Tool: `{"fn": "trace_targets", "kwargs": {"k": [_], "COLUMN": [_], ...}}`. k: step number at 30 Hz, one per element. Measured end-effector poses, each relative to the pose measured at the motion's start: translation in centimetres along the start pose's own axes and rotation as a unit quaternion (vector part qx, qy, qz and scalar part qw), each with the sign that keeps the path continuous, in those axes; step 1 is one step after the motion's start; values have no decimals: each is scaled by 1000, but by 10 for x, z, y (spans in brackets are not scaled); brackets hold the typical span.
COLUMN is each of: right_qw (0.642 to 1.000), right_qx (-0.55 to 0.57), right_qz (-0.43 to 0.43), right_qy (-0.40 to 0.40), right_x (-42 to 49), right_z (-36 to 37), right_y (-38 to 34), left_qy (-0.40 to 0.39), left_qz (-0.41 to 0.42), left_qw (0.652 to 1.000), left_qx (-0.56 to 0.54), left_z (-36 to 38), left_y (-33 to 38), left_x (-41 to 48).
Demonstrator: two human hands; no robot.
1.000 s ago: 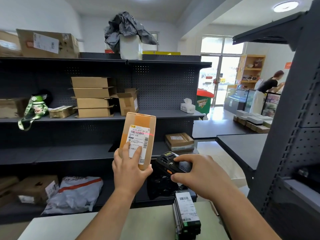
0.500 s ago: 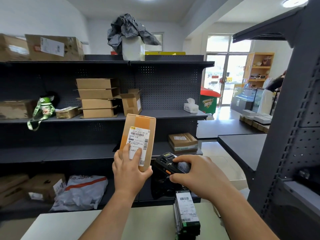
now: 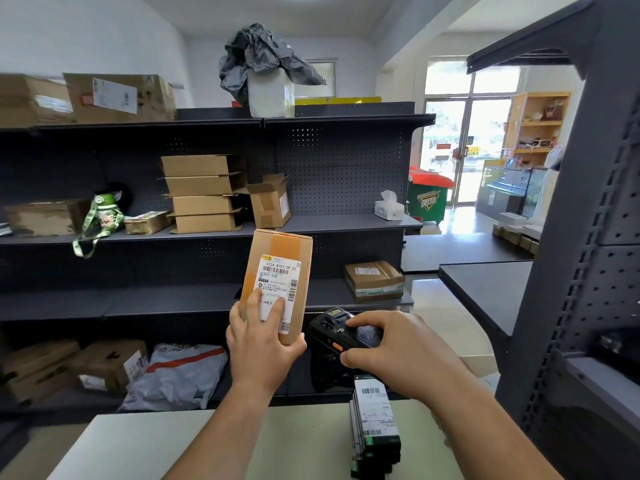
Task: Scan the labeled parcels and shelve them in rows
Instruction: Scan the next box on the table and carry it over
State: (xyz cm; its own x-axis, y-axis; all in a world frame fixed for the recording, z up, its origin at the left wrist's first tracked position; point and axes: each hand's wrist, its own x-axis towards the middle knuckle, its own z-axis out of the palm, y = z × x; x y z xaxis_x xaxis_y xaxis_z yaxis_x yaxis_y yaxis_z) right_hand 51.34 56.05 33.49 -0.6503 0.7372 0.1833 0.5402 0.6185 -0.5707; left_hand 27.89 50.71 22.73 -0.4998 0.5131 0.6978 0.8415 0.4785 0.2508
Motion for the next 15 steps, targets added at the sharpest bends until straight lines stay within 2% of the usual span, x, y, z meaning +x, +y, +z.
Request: {"fn": "trace_targets", "kwargs": {"k": [15], "right_qw": [1000], "right_qx": [17], "right_qz": [0], "right_qy": [-12], "right_x": [-8], "right_z": [-6], "right_y": [-3], "left_qy": [0], "left_qz": [6], "left_qw": [1000], "left_qx": [3], "left_z": [-2], "left_y": [3], "left_x": [-7]}}
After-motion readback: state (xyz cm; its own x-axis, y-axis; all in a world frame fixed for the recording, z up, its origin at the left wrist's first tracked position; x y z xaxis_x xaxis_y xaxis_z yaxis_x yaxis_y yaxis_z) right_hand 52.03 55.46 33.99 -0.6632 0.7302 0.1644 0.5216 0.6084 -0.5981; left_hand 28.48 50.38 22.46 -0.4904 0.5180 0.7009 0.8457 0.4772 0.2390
